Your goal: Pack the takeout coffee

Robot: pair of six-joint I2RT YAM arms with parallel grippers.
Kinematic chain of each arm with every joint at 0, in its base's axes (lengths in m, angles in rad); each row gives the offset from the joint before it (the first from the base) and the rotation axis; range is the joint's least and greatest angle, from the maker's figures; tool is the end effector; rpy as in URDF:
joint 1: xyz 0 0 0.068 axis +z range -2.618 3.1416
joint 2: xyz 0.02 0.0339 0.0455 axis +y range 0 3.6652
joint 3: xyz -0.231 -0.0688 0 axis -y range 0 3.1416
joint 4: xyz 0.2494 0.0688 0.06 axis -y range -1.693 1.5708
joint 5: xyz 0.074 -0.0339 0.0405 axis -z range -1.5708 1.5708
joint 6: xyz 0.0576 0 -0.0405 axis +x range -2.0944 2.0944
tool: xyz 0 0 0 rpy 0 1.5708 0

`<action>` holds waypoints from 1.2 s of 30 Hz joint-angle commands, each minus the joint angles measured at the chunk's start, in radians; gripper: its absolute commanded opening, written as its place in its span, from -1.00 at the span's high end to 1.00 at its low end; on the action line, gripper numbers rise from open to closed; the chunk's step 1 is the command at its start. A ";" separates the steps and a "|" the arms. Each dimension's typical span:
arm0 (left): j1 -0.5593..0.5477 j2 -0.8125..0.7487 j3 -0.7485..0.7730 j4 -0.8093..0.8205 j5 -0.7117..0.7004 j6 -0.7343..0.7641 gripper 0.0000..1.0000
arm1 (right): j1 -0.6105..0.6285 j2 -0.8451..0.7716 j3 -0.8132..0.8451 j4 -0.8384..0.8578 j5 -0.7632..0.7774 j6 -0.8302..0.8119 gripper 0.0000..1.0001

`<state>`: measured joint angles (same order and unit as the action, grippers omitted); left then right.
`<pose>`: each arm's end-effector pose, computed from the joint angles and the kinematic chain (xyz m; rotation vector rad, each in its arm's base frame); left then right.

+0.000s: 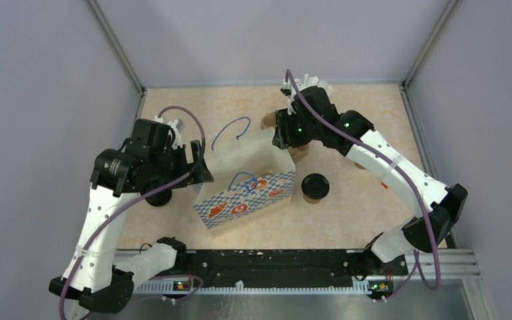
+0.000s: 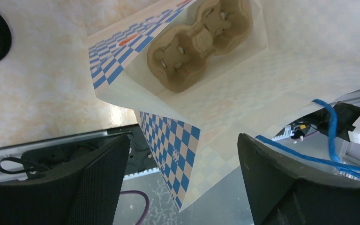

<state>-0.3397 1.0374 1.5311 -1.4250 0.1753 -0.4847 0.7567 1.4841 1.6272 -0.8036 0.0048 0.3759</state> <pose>0.1586 -0.0667 0.3785 -0.1116 2.5687 -0.5478 0.2490 0.2347 0.3578 -0.4330 2.2610 0.5998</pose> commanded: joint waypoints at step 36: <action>-0.003 -0.169 -0.279 0.498 -0.272 0.163 0.12 | 0.015 -0.168 -0.567 0.889 -0.008 -0.250 1.00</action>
<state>-0.3416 0.9100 1.2255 -0.9138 -0.0910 -0.2588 0.7631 1.3979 1.1126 -0.0250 0.0025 0.1604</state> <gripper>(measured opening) 0.333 0.003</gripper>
